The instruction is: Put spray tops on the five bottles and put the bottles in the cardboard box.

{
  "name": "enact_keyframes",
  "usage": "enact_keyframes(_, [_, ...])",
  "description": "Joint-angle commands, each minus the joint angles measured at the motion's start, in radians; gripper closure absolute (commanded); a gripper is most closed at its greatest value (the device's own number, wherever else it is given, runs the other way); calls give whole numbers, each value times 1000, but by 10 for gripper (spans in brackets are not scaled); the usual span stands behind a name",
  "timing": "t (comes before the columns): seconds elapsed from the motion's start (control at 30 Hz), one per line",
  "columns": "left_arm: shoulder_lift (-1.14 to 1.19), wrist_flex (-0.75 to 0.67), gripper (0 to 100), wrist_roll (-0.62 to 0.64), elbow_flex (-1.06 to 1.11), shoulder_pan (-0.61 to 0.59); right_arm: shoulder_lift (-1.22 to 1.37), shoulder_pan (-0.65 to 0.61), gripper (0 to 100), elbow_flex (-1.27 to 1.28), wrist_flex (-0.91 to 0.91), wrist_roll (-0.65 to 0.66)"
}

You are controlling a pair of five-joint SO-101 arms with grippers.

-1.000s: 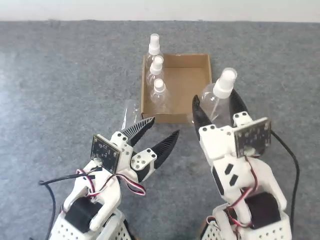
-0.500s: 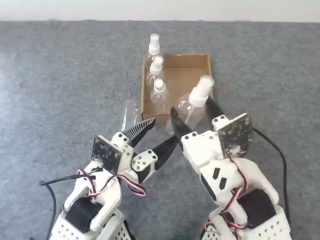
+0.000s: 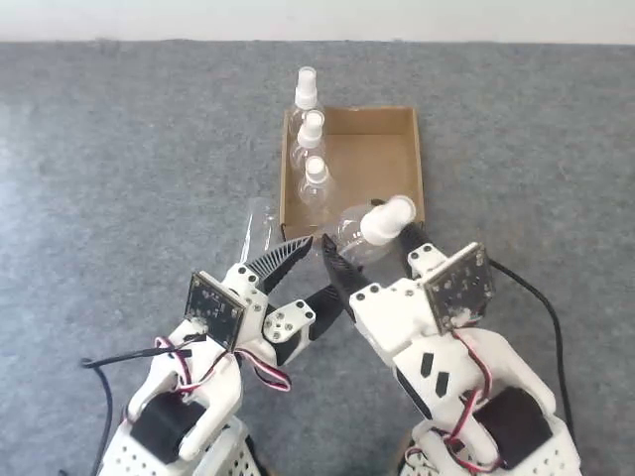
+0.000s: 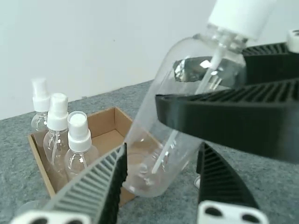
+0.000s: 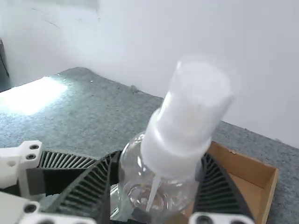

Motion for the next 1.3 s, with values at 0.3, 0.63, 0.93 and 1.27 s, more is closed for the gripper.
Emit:
enact_keyframes(0.3, [2,-25,785,-5,-5,-12,-51,-18,898,-54,35,51])
enact_keyframes(0.63, [0,-26,786,-5,-13,-57,25,186,898,-54,-50,44])
enact_keyframes(0.93, [0,-26,786,3,-61,-244,209,274,898,-54,-150,44])
enact_keyframes(1.27, [0,-41,787,129,-114,-537,252,286,898,-54,-176,49])
